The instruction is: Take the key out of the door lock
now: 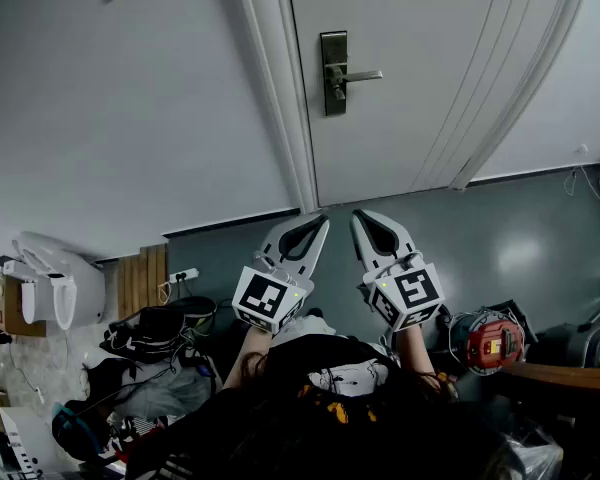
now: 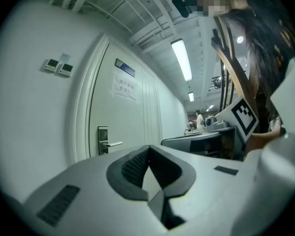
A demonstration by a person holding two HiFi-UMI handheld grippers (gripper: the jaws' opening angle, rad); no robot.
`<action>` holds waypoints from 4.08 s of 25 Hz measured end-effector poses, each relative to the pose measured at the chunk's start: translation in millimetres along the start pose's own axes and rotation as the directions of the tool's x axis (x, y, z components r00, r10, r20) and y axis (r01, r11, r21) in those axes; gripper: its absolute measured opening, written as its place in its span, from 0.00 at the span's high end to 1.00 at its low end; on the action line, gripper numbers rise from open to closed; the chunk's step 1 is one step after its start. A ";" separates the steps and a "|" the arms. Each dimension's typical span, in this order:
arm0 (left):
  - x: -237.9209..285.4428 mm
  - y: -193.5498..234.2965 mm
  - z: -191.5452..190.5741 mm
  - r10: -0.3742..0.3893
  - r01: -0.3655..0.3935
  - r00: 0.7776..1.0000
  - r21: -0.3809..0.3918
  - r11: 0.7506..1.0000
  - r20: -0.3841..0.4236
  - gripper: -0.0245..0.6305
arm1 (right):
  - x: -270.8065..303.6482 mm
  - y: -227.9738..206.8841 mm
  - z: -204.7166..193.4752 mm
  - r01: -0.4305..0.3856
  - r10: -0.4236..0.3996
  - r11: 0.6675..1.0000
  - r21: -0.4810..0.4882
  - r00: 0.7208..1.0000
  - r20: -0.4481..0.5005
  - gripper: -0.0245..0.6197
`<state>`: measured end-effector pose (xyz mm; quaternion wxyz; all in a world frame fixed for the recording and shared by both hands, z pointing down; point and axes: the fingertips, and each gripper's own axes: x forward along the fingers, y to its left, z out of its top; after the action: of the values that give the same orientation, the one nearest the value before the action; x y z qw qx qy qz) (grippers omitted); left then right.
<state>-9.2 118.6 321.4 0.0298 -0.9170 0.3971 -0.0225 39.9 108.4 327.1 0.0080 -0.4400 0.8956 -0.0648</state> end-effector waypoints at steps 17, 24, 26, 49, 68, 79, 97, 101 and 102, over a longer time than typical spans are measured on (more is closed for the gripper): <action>4.4 35.1 -6.7 -0.032 0.032 0.999 -0.006 0.999 -0.001 0.95 | 41.6 5.7 -1.2 0.000 0.000 1.000 -0.001 1.000 -0.001 0.95; 3.2 62.4 -9.7 -0.057 0.057 0.998 -0.014 0.998 0.006 0.95 | 71.5 19.4 -0.6 -0.043 0.043 0.997 -0.059 0.999 -0.012 0.96; 2.5 70.6 -11.6 -0.065 0.066 0.998 -0.016 0.998 0.007 0.95 | 80.1 20.0 -1.3 -0.033 0.032 0.997 -0.065 0.999 -0.016 0.95; 45.7 115.4 -49.7 -0.091 0.090 0.996 -0.083 0.993 -0.016 0.95 | 133.4 -29.0 -35.4 0.029 -0.029 1.000 0.003 0.993 -0.117 0.96; 209.3 161.8 -49.2 0.025 -0.030 0.997 -0.071 0.997 -0.078 0.95 | 207.2 -190.5 -21.5 -0.069 0.081 0.994 0.088 0.986 -0.146 0.96; 255.9 171.9 -58.9 0.089 -0.097 0.988 -0.054 0.994 -0.127 0.95 | 229.9 -237.8 -33.8 -0.138 0.167 0.971 0.197 0.976 -0.137 0.95; 233.0 201.7 -79.9 0.158 -0.171 0.965 -0.047 0.984 -0.207 0.95 | 264.8 -244.6 -68.9 -0.141 0.216 0.902 0.409 0.966 -0.144 0.86; 237.3 216.2 -73.7 0.130 -0.141 0.976 -0.049 0.989 -0.176 0.95 | 274.4 -248.9 -71.3 -0.104 0.188 0.872 0.479 0.974 -0.130 0.84; 238.8 219.7 -71.6 0.122 -0.132 0.978 -0.049 0.990 -0.169 0.95 | 277.5 -250.1 -71.7 -0.094 0.179 0.861 0.500 0.976 -0.124 0.84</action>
<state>-10.3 -208.3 381.1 -0.0295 -0.8853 0.4563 -0.0848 61.7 -253.9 440.8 0.0492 -0.3516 0.8762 -0.3260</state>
